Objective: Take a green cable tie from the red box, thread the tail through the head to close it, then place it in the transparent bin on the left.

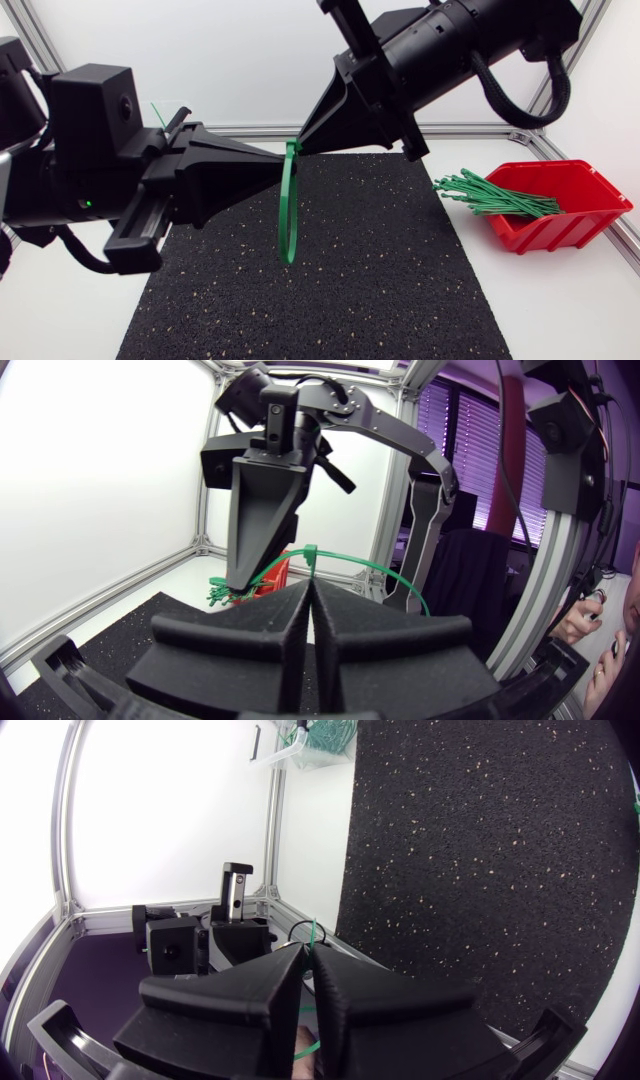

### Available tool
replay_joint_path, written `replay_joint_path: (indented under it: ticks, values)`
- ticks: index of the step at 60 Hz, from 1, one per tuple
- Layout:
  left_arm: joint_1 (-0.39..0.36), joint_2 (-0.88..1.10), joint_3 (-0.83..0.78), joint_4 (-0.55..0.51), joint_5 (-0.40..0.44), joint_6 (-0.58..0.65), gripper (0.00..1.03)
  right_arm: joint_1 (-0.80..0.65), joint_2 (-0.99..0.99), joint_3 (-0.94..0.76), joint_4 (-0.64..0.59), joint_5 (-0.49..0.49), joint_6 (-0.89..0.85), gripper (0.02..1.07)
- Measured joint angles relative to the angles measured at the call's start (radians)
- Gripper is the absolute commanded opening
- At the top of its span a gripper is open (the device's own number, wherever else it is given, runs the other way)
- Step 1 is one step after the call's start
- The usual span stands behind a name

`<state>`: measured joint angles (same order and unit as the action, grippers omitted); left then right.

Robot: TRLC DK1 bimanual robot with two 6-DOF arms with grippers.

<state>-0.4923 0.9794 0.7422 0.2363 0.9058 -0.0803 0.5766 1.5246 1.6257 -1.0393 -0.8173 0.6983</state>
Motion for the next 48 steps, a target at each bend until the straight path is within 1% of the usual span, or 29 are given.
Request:
replay_joint_path:
  ticks: [1, 3, 6, 8, 9, 11, 15, 18, 20, 24, 30, 33, 38, 40, 45, 48]
  values:
    - [0.002, 0.006, 0.008, -0.013, -0.004, 0.004, 0.03, 0.003, 0.000, 0.000, 0.000, 0.011, 0.000, 0.51]
    - [0.005, 0.022, 0.028, -0.055, -0.033, 0.027, 0.03, 0.013, 0.003, 0.000, 0.000, 0.047, -0.004, 0.61]
    - [0.005, 0.042, 0.052, -0.113, -0.085, 0.060, 0.03, 0.030, 0.010, 0.000, -0.013, 0.084, -0.023, 0.67]
    - [0.005, 0.056, 0.064, -0.154, -0.108, 0.083, 0.03, 0.046, 0.016, 0.000, -0.016, 0.136, -0.036, 0.73]
    - [0.005, 0.061, 0.069, -0.182, -0.133, 0.102, 0.03, 0.057, 0.021, 0.000, -0.018, 0.182, -0.046, 0.78]
    - [0.001, 0.068, 0.074, -0.211, -0.172, 0.123, 0.03, 0.069, 0.028, 0.000, -0.024, 0.248, -0.062, 0.83]
    - [-0.001, 0.086, 0.089, -0.264, -0.264, 0.169, 0.03, 0.100, 0.042, 0.000, -0.043, 0.363, -0.095, 0.84]
    - [-0.002, 0.094, 0.095, -0.288, -0.335, 0.197, 0.03, 0.116, 0.049, 0.000, -0.049, 0.406, -0.114, 0.88]
    - [-0.002, 0.095, 0.099, -0.306, -0.372, 0.217, 0.03, 0.122, 0.053, 0.000, -0.055, 0.444, -0.128, 0.89]
    - [-0.005, 0.095, 0.106, -0.338, -0.436, 0.250, 0.03, 0.117, 0.056, 0.000, -0.057, 0.492, -0.149, 0.89]
    - [-0.003, 0.100, 0.127, -0.375, -0.554, 0.299, 0.03, 0.089, 0.057, 0.000, -0.058, 0.567, -0.179, 0.89]
    - [0.010, 0.109, 0.143, -0.392, -0.595, 0.319, 0.03, 0.079, 0.058, 0.000, -0.057, 0.603, -0.188, 0.92]
    - [0.055, 0.131, 0.175, -0.417, -0.640, 0.341, 0.03, 0.070, 0.058, -0.008, -0.057, 0.682, -0.207, 0.92]
    - [0.084, 0.142, 0.190, -0.422, -0.669, 0.352, 0.03, 0.069, 0.058, -0.017, -0.056, 0.712, -0.214, 0.94]
    - [0.154, 0.164, 0.222, -0.423, -0.715, 0.373, 0.03, 0.059, 0.057, -0.041, -0.056, 0.744, -0.233, 0.94]
    - [0.215, 0.185, 0.253, -0.423, -0.729, 0.381, 0.03, 0.045, 0.053, -0.056, -0.050, 0.765, -0.243, 0.95]
